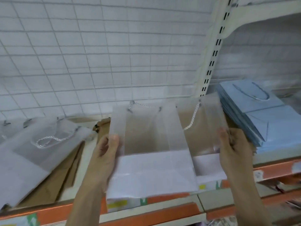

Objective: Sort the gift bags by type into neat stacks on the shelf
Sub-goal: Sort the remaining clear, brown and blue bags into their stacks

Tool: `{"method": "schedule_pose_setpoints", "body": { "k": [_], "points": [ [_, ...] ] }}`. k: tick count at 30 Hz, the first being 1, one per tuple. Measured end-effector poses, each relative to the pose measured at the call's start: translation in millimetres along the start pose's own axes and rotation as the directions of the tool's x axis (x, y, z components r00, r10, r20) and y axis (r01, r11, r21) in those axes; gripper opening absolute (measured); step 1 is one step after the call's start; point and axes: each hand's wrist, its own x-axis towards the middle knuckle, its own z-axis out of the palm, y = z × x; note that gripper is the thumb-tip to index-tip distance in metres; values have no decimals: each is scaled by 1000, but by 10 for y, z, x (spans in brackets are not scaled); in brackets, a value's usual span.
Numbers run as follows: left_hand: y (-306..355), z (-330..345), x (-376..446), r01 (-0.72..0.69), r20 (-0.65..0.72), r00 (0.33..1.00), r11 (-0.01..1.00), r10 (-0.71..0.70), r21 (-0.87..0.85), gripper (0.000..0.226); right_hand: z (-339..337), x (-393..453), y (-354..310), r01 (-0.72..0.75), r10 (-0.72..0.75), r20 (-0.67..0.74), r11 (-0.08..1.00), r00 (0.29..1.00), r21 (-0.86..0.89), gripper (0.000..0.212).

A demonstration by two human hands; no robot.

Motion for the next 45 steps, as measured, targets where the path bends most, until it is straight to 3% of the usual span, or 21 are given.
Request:
{"method": "schedule_pose_setpoints", "body": {
  "k": [8, 13, 16, 20, 26, 33, 38, 45],
  "points": [
    [-316, 1598, -246, -67, -61, 996, 996, 64, -53, 10, -1121, 1047, 597, 68, -71, 80, 997, 994, 36, 21],
    [-407, 2253, -371, -117, -57, 992, 976, 109, -184, 13, -1635, 1512, 977, -71, 68, 25, 986, 997, 152, 22],
    [-360, 2495, -426, -158, -39, 987, 944, 154, -290, 9, -1749, 1637, 1145, -131, 122, 60, 975, 991, 178, 24],
    [-306, 2623, -432, -186, -40, 982, 934, 183, -305, 12, -1779, 1754, 1220, -156, 143, 75, 966, 987, 205, 25],
    [-355, 2810, -350, -173, -78, 985, 927, 156, -334, 6, -1855, 1922, 1225, -91, 69, 99, 966, 993, 243, 20],
    [-422, 3429, -306, -216, -74, 976, 953, 205, -214, 10, -2178, 2386, 1582, -71, 41, 118, 961, 992, 266, 19],
    [-567, 4131, -356, -247, -153, 960, 967, 234, -68, 14, -2531, 2916, 2031, -53, 8, 157, 958, 988, 283, 20],
    [-873, 5273, -501, -208, -288, 936, 978, 200, 5, 19, -3292, 3821, 2749, -198, 131, 246, 942, 960, 272, 24]
  ]
}}
